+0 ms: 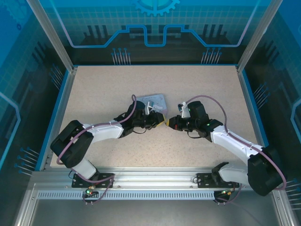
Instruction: Unlock a padlock with a key
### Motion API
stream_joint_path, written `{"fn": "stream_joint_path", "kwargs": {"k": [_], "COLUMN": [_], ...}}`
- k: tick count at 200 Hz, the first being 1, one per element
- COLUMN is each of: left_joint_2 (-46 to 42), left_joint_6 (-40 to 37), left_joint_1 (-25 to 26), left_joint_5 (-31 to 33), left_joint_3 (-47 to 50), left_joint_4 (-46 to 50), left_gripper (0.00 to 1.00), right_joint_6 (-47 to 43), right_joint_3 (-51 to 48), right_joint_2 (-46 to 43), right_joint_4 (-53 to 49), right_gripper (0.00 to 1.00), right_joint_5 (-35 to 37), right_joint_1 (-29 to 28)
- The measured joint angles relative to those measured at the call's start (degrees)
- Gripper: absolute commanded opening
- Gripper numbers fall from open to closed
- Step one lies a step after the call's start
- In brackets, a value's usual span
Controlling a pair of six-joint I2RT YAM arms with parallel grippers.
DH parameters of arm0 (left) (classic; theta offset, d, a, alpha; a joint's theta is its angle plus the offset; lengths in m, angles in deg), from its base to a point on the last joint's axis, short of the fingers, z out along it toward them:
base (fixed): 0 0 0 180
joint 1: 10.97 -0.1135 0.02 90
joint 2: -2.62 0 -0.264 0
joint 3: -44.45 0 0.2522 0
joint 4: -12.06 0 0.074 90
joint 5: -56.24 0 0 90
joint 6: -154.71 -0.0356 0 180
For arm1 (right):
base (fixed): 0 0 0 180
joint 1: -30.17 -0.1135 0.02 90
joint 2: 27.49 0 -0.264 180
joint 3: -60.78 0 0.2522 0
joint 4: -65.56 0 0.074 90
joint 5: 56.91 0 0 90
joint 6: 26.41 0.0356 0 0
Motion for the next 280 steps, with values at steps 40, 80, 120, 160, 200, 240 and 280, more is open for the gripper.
{"fn": "stream_joint_path", "kwargs": {"k": [40, 80, 120, 160, 200, 240, 280], "left_joint_2": [0.00, -0.07, -3.74, -8.68, -10.73, -11.23, -11.17], "left_joint_6": [0.11, -1.49, -9.20, -17.51, -22.60, -24.48, -24.06], "left_joint_1": [0.00, 0.04, 0.04, 0.04, 0.04, 0.04, 0.04], "left_joint_5": [-0.02, -0.24, -0.22, -0.22, -0.22, -0.20, -0.17], "left_joint_3": [0.00, 0.00, 0.00, -0.02, -0.02, -0.02, -0.02], "left_joint_4": [-0.46, -0.72, 0.31, 0.37, 0.37, 0.42, -0.50], "left_gripper": [0.00, 0.00, 0.00, 0.00, 0.00, 0.00, 0.00], "right_joint_6": [0.00, 0.11, 0.04, -0.02, -0.11, -0.04, 0.61], "right_joint_3": [0.00, -0.07, -3.02, -6.95, -8.17, -8.15, -7.39], "right_joint_2": [0.00, -1.44, -10.78, -13.18, -13.11, -10.51, -7.19], "right_joint_4": [-0.13, -0.66, -1.46, 0.94, 6.82, 13.64, 18.12], "right_gripper": [0.00, 0.56, 0.76, 0.75, 0.68, 0.62, 0.53], "right_joint_5": [0.02, 0.17, 0.31, -3.06, -8.79, -13.92, -15.89], "right_joint_1": [0.00, 1.03, 6.75, 9.33, 9.68, 9.68, 9.42]}}
